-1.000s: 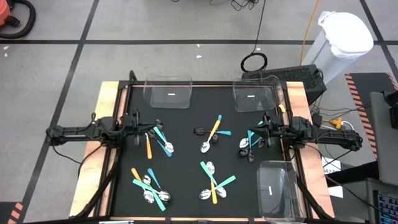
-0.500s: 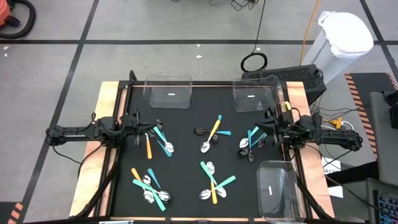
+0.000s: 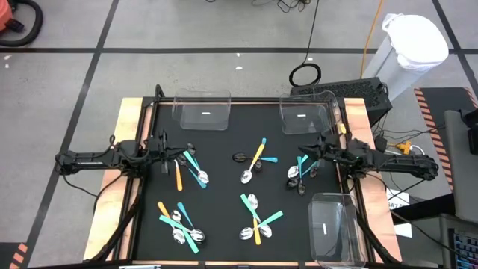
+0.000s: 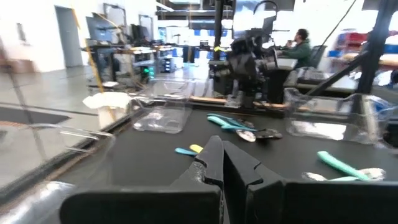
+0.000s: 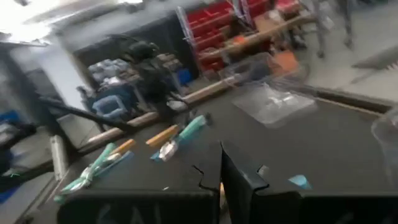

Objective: Sort silverware by color (type)
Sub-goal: Put the yellow spoon into the top right transparent bin

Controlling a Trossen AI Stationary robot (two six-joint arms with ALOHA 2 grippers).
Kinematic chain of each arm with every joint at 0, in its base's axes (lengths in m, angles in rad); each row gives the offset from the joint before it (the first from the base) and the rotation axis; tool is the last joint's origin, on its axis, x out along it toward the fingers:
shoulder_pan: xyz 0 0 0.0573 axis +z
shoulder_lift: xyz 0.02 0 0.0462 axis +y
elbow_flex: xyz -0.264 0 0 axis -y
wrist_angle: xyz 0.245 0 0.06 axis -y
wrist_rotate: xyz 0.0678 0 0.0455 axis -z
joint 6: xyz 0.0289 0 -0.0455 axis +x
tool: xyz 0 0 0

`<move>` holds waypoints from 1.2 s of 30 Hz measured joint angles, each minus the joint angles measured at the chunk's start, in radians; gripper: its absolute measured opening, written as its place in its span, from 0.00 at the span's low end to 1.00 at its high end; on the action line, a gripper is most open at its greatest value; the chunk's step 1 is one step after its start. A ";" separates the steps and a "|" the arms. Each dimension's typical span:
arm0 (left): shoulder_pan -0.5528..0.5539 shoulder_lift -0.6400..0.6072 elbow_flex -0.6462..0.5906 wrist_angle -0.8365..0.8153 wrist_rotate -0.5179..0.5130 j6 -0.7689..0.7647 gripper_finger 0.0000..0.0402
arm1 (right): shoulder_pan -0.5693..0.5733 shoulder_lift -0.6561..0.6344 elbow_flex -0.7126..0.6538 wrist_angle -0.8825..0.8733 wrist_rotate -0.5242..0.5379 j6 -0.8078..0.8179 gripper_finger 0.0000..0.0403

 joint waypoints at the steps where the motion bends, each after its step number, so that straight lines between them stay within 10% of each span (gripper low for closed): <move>1: 0.000 0.002 0.000 -0.001 -0.016 -0.003 0.00 | 0.000 0.018 0.000 -0.008 0.008 0.010 0.01; 11: 0.000 0.012 0.000 -0.001 -0.008 -0.013 0.00 | -0.001 0.206 0.000 0.178 0.068 0.016 0.05; 23: 0.000 0.157 0.000 0.031 -0.099 -0.257 0.00 | -0.046 0.520 0.077 0.194 0.220 0.055 0.42; 36: 0.000 0.493 0.000 0.383 -0.329 -0.266 0.16 | -0.068 0.868 0.239 0.181 0.001 -0.023 0.43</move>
